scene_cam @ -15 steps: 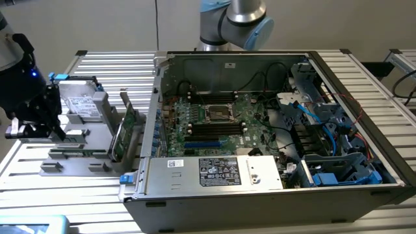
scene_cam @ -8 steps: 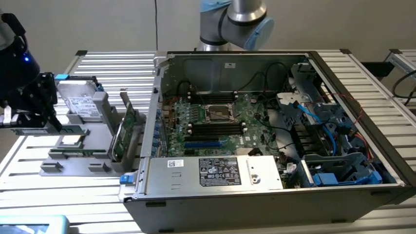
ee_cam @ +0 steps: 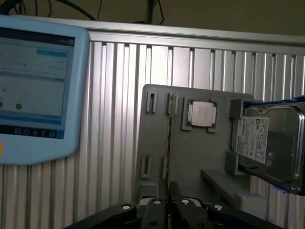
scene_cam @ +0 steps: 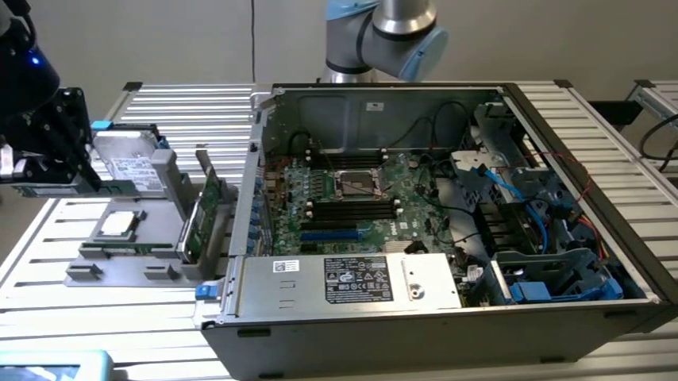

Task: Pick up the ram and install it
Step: 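Pick up the ram and move it above insertion slot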

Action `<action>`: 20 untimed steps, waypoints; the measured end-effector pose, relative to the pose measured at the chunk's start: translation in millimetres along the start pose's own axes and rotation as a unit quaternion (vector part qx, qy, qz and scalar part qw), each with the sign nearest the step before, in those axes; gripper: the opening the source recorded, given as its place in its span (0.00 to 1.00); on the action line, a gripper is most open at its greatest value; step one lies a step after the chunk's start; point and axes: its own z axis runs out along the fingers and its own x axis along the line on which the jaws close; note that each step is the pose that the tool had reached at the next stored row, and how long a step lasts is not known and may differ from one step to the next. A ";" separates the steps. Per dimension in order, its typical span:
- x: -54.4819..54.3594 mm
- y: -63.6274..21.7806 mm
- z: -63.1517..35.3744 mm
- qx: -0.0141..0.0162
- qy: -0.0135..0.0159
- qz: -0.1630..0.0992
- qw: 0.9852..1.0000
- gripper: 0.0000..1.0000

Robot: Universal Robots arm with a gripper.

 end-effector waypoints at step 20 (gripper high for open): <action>8.5 -59.0 -23.7 -0.010 0.003 -0.002 1.000 0.14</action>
